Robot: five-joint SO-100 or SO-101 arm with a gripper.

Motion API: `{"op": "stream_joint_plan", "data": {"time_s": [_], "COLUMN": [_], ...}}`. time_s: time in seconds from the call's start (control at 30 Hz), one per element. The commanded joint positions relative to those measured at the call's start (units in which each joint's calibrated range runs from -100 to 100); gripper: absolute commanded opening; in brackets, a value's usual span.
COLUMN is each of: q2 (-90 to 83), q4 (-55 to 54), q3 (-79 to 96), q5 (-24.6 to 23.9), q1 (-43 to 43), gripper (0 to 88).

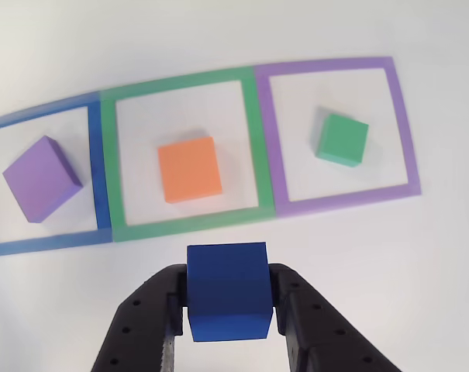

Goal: Tower of hanoi

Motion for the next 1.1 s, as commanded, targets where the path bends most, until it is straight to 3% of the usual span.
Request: {"op": "stream_joint_plan", "data": {"time_s": [0.0,0.2,0.6,0.8,1.07], "q2": [-3.33,-7.57,-7.97,1.48,12.38], "q4": [1.68,-11.43,-61.53,-82.25,-96.9], "q3": [-2.0,13.63,52.89,59.52,60.43], "q5": [0.0,0.0,0.0,0.0,0.0], "q1": [5.1,12.27,19.74,19.36,18.14], "gripper": [1.5,1.5,1.7,2.0,2.0]}}
